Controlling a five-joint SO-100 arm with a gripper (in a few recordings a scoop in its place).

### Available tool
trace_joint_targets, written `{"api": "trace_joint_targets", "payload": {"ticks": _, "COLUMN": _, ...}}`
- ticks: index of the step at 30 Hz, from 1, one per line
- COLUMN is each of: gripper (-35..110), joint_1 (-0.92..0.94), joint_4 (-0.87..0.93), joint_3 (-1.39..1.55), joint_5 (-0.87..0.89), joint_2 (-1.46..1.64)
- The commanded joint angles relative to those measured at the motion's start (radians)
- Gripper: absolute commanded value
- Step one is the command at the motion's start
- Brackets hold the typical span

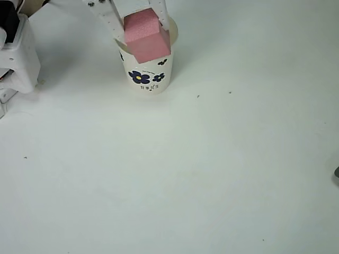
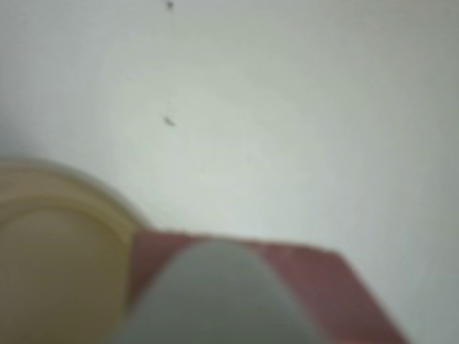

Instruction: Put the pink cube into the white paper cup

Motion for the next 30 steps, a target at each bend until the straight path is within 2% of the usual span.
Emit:
{"api": "trace_joint_targets", "payload": {"ticks": 1, "gripper": 13, "joint_1": -0.069, "joint_4": 0.012, "joint_3": -0.101, "joint_5": 0.023, "joint_2": 0.075}}
{"api": "trace_joint_targets", "payload": {"ticks": 16, "gripper": 13, "joint_1": -0.213, "joint_4": 0.012, "joint_3": -0.091, "joint_5": 0.150, "joint_2": 0.075}}
{"api": "trace_joint_targets", "payload": {"ticks": 30, "gripper": 13, "joint_1": -0.192, "joint_4": 0.048, "joint_3": 0.017, "joint_5": 0.190, "joint_2": 0.153}}
